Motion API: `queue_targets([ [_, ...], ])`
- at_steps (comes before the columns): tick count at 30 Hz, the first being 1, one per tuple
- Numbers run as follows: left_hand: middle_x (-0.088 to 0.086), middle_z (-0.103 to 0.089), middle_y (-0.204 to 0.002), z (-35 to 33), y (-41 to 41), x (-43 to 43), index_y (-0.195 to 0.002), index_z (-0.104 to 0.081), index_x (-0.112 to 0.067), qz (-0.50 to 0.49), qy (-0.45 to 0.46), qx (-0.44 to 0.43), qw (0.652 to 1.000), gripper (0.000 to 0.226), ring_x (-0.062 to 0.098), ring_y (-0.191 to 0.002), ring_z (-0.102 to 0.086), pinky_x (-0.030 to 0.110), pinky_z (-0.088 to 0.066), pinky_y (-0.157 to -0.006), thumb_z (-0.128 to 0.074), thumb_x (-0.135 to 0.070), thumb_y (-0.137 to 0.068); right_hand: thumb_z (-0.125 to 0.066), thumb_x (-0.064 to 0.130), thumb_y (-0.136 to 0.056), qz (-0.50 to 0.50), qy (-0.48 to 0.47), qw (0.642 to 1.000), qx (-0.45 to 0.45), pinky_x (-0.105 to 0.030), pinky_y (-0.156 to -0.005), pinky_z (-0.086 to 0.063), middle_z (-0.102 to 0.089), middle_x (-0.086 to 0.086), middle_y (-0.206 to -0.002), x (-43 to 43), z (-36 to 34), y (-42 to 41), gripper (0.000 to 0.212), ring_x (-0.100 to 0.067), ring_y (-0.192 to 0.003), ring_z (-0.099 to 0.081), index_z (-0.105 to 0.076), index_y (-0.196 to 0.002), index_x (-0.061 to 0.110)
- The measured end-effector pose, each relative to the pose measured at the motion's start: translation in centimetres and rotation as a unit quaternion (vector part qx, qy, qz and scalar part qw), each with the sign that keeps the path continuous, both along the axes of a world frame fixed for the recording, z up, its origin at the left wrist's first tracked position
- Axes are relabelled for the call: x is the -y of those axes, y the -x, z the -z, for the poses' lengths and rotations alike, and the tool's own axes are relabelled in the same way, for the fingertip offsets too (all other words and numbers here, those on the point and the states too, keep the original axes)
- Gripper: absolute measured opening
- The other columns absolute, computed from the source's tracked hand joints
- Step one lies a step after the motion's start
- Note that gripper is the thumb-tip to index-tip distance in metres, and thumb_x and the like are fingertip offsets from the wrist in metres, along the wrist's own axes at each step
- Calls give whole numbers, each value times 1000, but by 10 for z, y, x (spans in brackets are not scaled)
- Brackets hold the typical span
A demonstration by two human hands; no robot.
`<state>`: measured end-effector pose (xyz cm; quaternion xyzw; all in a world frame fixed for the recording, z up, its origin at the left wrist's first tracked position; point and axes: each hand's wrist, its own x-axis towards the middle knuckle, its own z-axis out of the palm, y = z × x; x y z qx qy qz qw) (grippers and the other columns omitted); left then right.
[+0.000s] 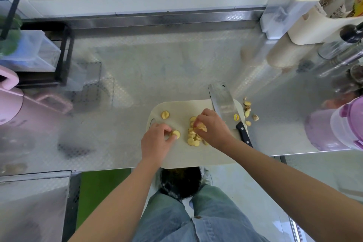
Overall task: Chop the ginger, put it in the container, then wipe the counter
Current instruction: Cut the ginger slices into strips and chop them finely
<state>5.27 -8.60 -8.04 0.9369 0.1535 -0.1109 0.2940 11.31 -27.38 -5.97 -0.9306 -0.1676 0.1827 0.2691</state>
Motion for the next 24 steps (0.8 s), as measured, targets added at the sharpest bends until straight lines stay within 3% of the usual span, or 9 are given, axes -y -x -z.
queue_targets([
  [5, -11, -59, -85, -2, -6, 0, -85, -62, -24, 5, 37, -4, 999, 16, 8, -73, -57, 24, -45, -68, -75, -31, -79, -70, 12, -80, 65, -87, 993, -52, -30, -72, -48, -60, -2, -87, 3, 1, -12, 6, -11, -73, -53, -68, -85, 14],
  [11, -13, -62, -72, -14, -43, 8, -79, -66, -22, -40, 76, 58, 995, 14, 10, -66, -58, 27, -44, -66, -75, -32, -78, -71, 16, -82, 194, -147, 964, -104, -21, -71, -48, -67, -1, -83, 11, -1, -30, 6, -10, -73, -57, -68, -88, 16],
  [14, -6, -69, -86, -15, -70, 11, -88, -70, -21, -23, 2, 27, 999, 11, 16, -81, -61, 27, -41, -68, -70, -30, -82, -72, 17, -82, 218, -148, 958, -114, -17, -68, -46, -67, -2, -83, 18, 0, -35, 8, -9, -73, -56, -69, -89, 17],
  [17, 2, -68, -98, -13, -82, 8, -94, -72, -23, 13, -105, 1, 994, 13, 25, -101, -56, 33, -44, -76, -66, -29, -85, -72, 18, -82, 216, -139, 956, -144, -24, -72, -50, -69, -5, -86, 26, 2, -37, 8, -16, -78, -62, -69, -89, 17],
  [19, 4, -64, -97, -13, -83, 5, -92, -70, -22, 28, -141, 20, 989, 12, 26, -103, -50, 34, -43, -76, -68, -29, -83, -72, 19, -83, 209, -141, 953, -166, -28, -73, -52, -70, -6, -87, 29, 2, -37, 7, -17, -80, -63, -68, -88, 18],
  [24, 2, -60, -78, -8, -70, 10, -84, -68, -19, 71, -73, 135, 986, 8, 26, -86, -52, 30, -40, -61, -71, -18, -76, -71, 17, -84, 227, -165, 941, -189, -25, -67, -48, -67, 0, -81, 31, 2, -37, 6, -8, -69, -57, -67, -88, 16],
])
